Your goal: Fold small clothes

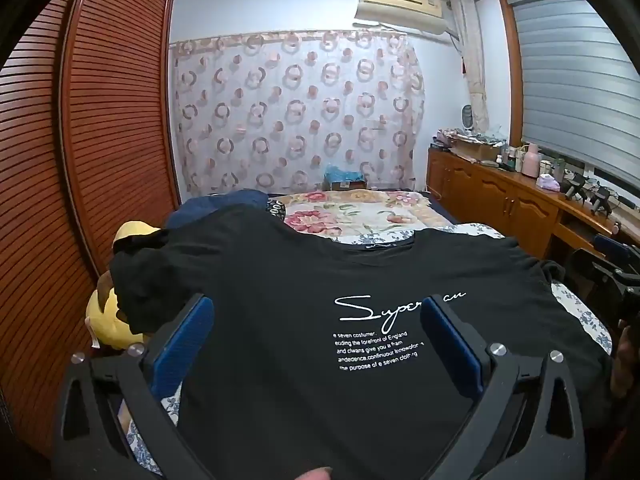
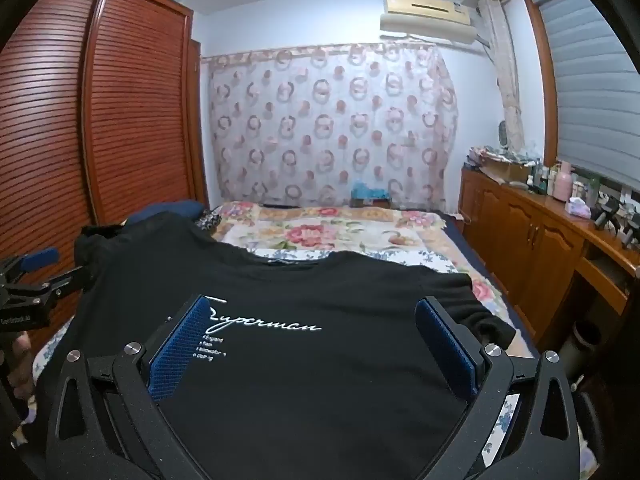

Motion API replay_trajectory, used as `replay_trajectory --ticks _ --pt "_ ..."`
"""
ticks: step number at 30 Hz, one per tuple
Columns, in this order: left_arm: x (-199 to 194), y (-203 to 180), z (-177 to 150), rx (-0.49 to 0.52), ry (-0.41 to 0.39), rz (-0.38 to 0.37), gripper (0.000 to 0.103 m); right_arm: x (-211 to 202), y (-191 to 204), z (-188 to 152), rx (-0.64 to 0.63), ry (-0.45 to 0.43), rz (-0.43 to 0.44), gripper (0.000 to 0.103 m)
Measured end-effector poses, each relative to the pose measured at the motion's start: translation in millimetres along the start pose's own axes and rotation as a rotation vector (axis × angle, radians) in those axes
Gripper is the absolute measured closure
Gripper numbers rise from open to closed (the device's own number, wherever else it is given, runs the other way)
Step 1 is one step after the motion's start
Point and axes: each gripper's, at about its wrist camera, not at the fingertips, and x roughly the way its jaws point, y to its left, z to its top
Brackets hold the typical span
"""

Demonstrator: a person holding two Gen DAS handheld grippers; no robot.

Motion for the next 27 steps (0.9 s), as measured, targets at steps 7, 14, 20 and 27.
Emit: replay_trajectory --ticks 7,14,20,27 --pt "2.6 -0.1 0.4 0.001 0.001 0.001 0.000 3.0 2.9 0.8 -0.014 0.000 0.001 0.000" --pt "-0.4 0.8 0.1 -0.007 -0.003 0.005 0.000 -0.6 -4.6 -0.2 0.022 -0.012 0.008 0.000" --pt "-0.9 3.8 -0.5 -0.009 -0.007 0.007 0.000 -0.3 1.1 0.4 0.021 -0.012 0.006 0.000" --pt "-2.1 6.4 1.9 -0.011 -0.007 0.003 0.000 -0.6 1.5 0.3 0.022 -0.015 0.005 0.000"
